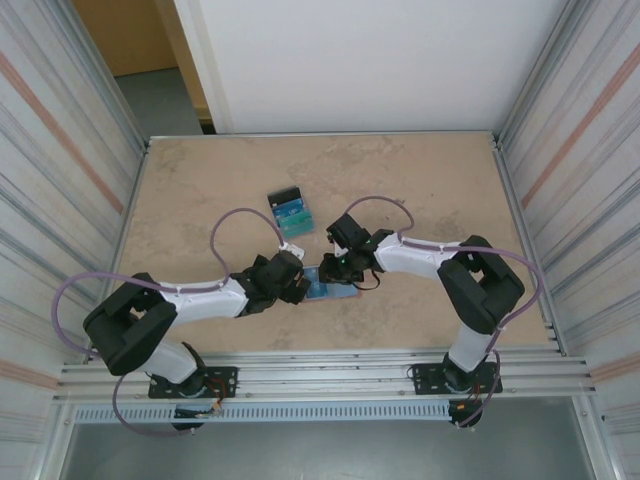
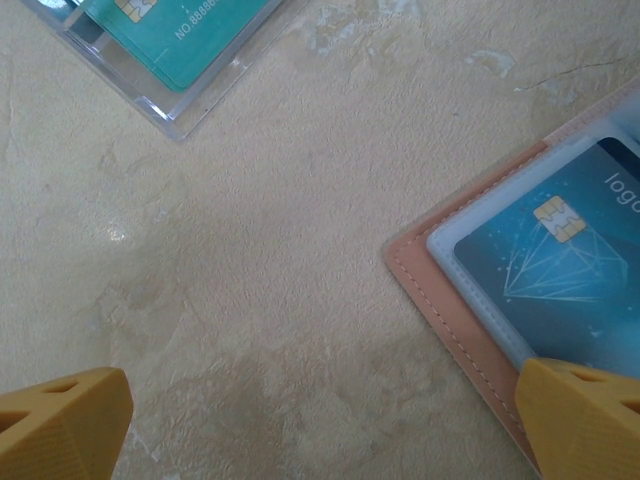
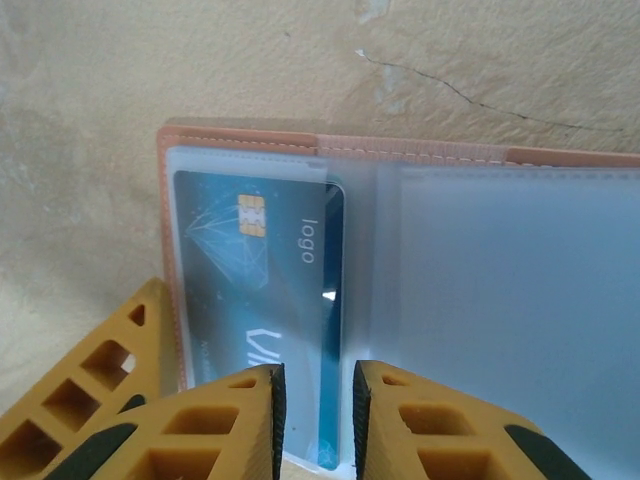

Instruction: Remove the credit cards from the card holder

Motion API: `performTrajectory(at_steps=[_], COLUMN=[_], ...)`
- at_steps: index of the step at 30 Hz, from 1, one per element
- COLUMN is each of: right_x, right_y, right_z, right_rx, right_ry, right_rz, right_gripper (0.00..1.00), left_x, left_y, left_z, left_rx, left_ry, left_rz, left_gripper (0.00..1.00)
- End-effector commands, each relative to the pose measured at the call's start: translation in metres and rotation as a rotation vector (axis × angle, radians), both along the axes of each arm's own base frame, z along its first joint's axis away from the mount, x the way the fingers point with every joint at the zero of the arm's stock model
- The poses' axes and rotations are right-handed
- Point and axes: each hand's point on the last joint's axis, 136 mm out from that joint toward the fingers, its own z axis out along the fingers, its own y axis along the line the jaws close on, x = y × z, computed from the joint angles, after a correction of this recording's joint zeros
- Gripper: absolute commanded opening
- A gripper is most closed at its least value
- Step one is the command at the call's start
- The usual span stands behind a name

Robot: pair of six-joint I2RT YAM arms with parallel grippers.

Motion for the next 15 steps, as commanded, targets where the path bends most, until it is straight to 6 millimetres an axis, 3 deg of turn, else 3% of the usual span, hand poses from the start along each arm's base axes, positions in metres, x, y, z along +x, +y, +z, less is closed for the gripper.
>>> performTrajectory(at_steps=[1, 15], right_x=[-0.0068, -0.0077], right_y=[-0.0035, 0.0039], right_z=[-0.0136, -0.0177], right_rx=[-0.013, 0.004], right_ry=[0.042, 0.052], right_rz=[0.002, 0.023], right_gripper=[0.26, 0.26], left_x=[0.0015, 0.0006], left_y=[-0.0015, -0.0003], left_z=[0.0033, -0.0013], left_rx=[0.01, 0.025], left_ry=[-0.011, -0.003], left_rz=[0.016, 0.02], left_gripper=[0.99, 0.99])
